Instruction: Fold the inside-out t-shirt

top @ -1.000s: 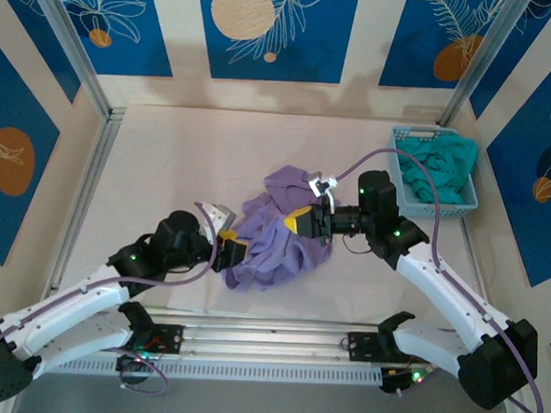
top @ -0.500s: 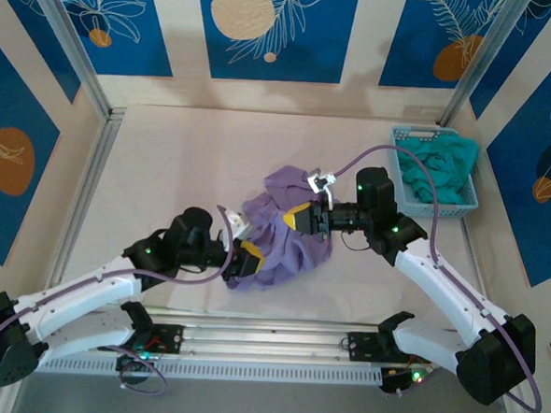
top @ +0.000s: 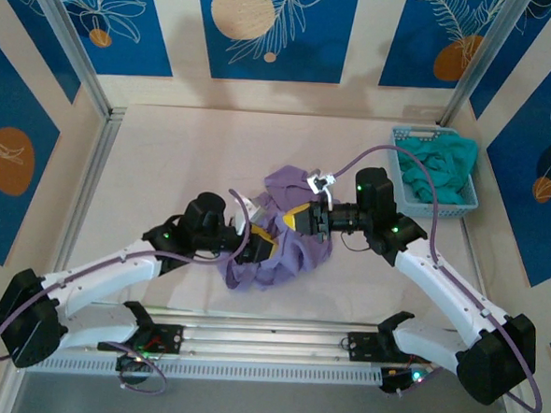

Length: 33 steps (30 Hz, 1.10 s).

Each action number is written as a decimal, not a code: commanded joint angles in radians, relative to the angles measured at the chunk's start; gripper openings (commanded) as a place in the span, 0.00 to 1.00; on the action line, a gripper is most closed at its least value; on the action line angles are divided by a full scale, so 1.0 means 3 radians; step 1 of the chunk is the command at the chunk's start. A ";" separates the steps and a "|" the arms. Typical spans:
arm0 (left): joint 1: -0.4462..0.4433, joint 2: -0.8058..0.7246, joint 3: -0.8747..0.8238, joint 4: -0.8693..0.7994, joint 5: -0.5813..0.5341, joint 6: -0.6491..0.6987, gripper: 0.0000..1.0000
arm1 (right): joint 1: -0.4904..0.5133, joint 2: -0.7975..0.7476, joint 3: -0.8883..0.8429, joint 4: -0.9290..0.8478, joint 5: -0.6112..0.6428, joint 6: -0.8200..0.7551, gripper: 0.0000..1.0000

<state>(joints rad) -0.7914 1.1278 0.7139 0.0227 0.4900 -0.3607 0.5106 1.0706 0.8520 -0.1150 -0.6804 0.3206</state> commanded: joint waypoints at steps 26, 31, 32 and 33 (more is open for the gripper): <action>-0.0144 -0.0349 -0.0313 0.0603 0.0970 -0.0142 0.48 | -0.0030 0.0002 0.0109 0.0015 0.0008 -0.0048 0.00; -0.0321 -0.0276 -0.0214 0.0445 0.0889 -0.0021 0.43 | -0.0025 0.0028 0.0107 -0.0007 0.0066 -0.0062 0.00; -0.0366 -0.0277 -0.0181 0.0377 0.0847 0.0021 0.43 | -0.0027 0.0021 0.0110 -0.0013 0.0087 -0.0069 0.00; -0.0426 -0.0268 -0.0159 0.0311 0.0815 0.0079 0.43 | -0.0030 0.0022 0.0113 -0.0026 0.0095 -0.0068 0.00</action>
<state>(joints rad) -0.8810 1.0416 0.6273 0.1761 0.7506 -0.3996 0.5030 1.0718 0.8524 -0.1207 -0.6563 0.3054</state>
